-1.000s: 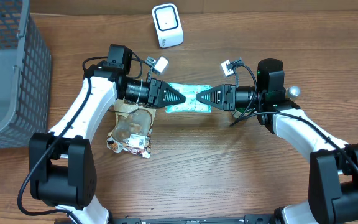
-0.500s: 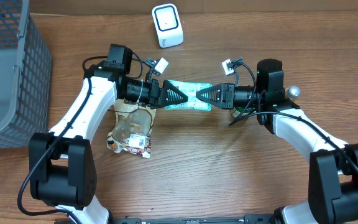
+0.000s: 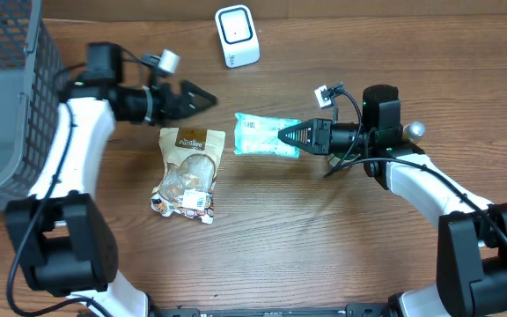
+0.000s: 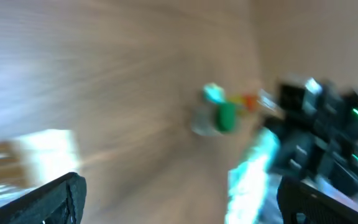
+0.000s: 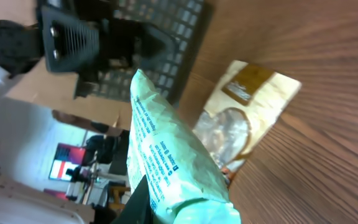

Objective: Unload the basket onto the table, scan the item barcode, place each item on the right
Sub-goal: 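Release the left gripper and pull the packet right with the right gripper, then carry the packet with the right gripper up to the white scanner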

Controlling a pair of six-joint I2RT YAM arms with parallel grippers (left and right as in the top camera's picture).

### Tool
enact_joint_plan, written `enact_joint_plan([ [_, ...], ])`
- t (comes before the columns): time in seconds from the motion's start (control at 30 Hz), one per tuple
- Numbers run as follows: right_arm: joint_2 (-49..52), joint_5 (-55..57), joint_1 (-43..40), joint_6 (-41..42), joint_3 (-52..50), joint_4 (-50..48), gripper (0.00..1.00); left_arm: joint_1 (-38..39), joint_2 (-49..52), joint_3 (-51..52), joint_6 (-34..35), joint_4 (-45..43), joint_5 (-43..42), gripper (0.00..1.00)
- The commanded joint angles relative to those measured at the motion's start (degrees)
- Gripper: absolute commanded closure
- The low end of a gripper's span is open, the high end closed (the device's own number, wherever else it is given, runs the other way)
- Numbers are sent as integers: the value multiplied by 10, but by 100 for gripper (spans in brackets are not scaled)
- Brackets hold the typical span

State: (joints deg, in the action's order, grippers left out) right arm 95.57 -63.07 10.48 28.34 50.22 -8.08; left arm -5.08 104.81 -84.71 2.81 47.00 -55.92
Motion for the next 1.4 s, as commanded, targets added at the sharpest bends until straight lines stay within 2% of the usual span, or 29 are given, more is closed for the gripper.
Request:
enact_joint_plan([
  [0.0, -15, 54, -3, -23, 1, 25, 90, -25, 5, -23, 20, -13, 176, 0],
  [0.17, -15, 64, -3, -67, 1, 57, 89, -33, 5, -23, 21, -18, 385, 0],
  [0.23, -15, 65, -2, -81, 1, 61, 90, -33, 5, -23, 21, -18, 428, 0],
  [0.37, -15, 71, -2, -89, 1, 60, 90, -33, 5, -23, 21, -18, 441, 0],
  [0.5, -15, 124, -2, -86, 1, 56, 87, -33, 5, -23, 21, -18, 441, 0],
  [0.77, -15, 172, 5, -17, 45, 57, 96, -33, 5, -23, 21, -18, 441, 0],
  [0.9, -15, 184, 23, -14, 128, 142, 96, -33, 5, -23, 21, -18, 441, 0],
  [1.0, -15, 259, 48, -70, 233, 276, 96, -33, 5, -23, 21, -18, 441, 0],
  [1.07, -15, 357, 71, -120, 317, 372, 96, -33, 5, -23, 21, -18, 441, 0],
  [1.17, -12, 507, 109, -188, 435, 468, 96, -33, 5, -23, 21, -18, 441, 0],
  [1.27, -12, 617, 146, -258, 511, 489, 96, -33, 5, -23, 21, -18, 441, 0],
  [1.37, -12, 684, 181, -372, 528, 445, 96, -33, 5, -23, 21, -18, 441, 0],
])
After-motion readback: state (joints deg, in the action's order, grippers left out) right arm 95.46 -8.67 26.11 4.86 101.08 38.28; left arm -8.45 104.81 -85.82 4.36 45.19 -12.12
